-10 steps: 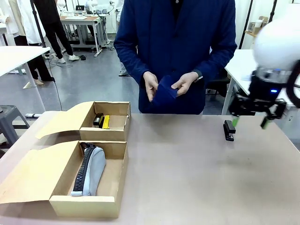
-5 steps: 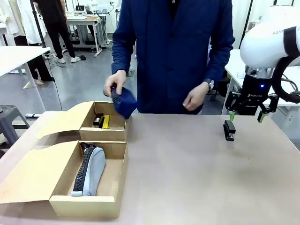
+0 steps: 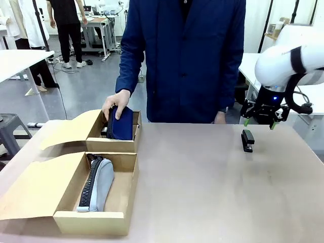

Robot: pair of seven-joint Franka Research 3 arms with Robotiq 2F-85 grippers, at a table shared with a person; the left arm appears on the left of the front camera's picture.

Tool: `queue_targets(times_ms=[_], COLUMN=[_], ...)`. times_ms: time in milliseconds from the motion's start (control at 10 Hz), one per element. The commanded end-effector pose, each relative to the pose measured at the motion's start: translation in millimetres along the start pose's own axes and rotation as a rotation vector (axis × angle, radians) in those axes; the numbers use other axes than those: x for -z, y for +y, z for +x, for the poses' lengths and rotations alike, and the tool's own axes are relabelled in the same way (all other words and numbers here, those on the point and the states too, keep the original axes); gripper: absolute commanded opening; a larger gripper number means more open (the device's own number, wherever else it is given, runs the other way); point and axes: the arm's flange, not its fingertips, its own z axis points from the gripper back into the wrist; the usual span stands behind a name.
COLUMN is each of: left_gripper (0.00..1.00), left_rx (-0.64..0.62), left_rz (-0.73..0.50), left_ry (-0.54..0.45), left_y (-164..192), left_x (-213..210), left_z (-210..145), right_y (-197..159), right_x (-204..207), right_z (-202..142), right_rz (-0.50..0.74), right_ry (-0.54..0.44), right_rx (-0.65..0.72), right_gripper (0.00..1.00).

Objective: Place items inside the box.
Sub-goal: Pick up a Pencil pouch or Stapler and place it inside the Mailer Box closest to the robot.

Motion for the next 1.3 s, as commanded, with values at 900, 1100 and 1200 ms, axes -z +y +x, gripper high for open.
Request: queue_targets(times_ms=[900, 1100, 1200], left_gripper=[1.00, 1.00, 1.00], left_rx=[0.018, 0.018, 0.018], left_rz=[-0.021, -0.021, -0.021], left_ry=[-0.022, -0.022, -0.022], left_y=[-1, -1, -1], left_x=[0, 0, 0], left_z=[1, 1, 1], right_y=[13, 14, 14], right_x=[109, 107, 106], right_z=[42, 41, 40], right_rz=[-0.054, -0.066, -0.070], right_ry=[-0.060, -0.069, -0.069], right_rx=[-0.061, -0.055, -0.053], right_gripper=[1.00, 1.00, 1.00])
